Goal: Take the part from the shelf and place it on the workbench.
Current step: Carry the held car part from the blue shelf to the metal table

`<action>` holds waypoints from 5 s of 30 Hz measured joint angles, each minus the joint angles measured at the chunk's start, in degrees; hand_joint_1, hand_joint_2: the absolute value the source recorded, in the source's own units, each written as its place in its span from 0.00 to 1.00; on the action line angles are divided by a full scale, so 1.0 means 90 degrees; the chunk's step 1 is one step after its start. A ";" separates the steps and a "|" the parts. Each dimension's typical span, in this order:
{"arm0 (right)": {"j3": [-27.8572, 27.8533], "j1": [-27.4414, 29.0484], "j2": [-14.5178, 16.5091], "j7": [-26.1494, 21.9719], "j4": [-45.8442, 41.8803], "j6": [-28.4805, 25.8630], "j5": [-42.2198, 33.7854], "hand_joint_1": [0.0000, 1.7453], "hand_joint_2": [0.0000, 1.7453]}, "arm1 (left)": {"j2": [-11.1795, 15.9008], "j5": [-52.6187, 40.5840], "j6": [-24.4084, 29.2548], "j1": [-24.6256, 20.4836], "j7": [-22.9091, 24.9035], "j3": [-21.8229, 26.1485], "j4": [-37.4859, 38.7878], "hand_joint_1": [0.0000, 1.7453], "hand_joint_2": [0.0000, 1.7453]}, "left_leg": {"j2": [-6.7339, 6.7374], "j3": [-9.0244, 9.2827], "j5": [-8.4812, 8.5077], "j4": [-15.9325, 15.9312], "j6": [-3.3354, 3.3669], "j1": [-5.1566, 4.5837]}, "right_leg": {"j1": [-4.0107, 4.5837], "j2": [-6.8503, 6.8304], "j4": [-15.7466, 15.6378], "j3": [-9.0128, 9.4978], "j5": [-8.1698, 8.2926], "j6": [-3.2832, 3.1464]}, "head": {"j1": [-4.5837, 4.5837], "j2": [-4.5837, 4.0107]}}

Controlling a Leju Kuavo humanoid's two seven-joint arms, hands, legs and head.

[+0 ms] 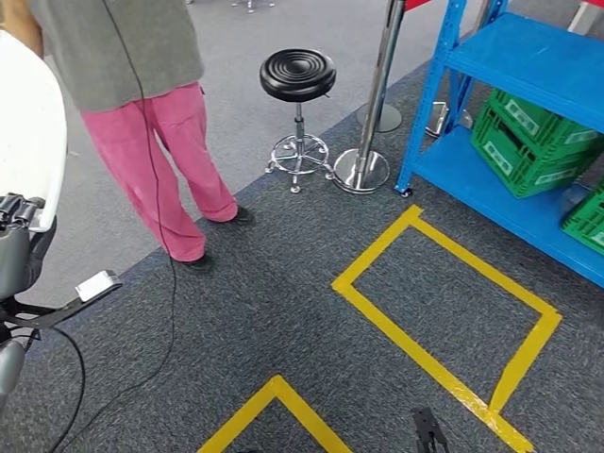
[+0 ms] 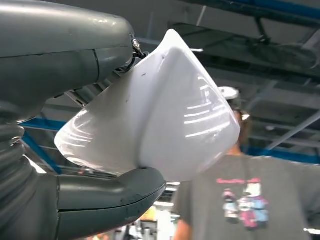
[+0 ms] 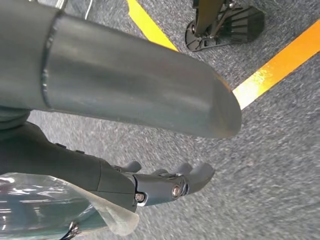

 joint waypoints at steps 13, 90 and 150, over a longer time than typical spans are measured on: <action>-0.0035 0.0005 0.0001 0.0051 -0.0011 0.0069 0.0092 0.00 0.00 | -0.0059 0.0001 -0.0174 -0.0146 -0.0055 0.0022 -0.0037 1.00 1.00 | -0.0083 0.0847 0.0487 -0.1612 0.0409 -0.0100 | 0.0042 0.0223 0.1662 -0.0750 -0.0899 0.0263 | 0.0064 0.0000; -0.0322 0.0074 0.0051 0.0091 -0.0107 0.0070 0.0255 0.00 0.00 | -0.0138 0.0000 -0.0621 -0.0407 0.0020 -0.0130 -0.0200 1.00 1.00 | -0.0046 -0.0031 -0.0322 0.0214 0.0130 -0.0083 | 0.0048 0.0131 0.0110 -0.0191 0.0031 -0.0017 | 0.0036 0.0000; -0.0603 -0.0003 0.0041 0.0072 -0.0066 0.0072 0.0191 0.00 0.00 | -0.0230 -0.0002 -0.1022 -0.0904 0.0315 -0.0437 -0.0242 1.00 1.00 | -0.0074 0.0104 -0.0278 -0.0089 0.0107 -0.0090 | -0.0002 0.0234 0.0039 -0.0169 0.0044 -0.0031 | -0.0004 0.0000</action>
